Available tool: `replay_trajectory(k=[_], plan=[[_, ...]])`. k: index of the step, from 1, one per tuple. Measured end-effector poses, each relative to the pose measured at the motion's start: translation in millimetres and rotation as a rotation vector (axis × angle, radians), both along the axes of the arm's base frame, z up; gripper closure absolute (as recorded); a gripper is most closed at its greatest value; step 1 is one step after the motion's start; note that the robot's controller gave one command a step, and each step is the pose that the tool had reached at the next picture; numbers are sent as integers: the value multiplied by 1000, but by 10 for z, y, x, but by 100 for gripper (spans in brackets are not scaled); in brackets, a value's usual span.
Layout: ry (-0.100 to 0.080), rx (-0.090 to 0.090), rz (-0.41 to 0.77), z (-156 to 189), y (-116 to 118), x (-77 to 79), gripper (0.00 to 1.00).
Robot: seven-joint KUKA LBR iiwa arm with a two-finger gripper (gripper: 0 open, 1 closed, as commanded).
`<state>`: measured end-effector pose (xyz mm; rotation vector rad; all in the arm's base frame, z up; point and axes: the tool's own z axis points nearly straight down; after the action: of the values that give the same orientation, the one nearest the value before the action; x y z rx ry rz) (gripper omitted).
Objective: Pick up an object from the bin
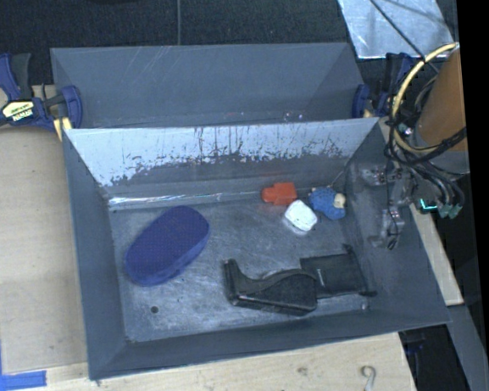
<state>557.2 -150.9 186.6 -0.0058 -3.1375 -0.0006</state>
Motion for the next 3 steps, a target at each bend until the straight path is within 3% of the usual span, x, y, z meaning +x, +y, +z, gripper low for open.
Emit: replay_trajectory(k=[1, 2, 3], plan=[[-6, 1, 461, -1041, 323, 662, 0], [-9, -1, 461, -1015, 315, 673, 100], [-9, -1, 461, -1016, 315, 673, 0]])
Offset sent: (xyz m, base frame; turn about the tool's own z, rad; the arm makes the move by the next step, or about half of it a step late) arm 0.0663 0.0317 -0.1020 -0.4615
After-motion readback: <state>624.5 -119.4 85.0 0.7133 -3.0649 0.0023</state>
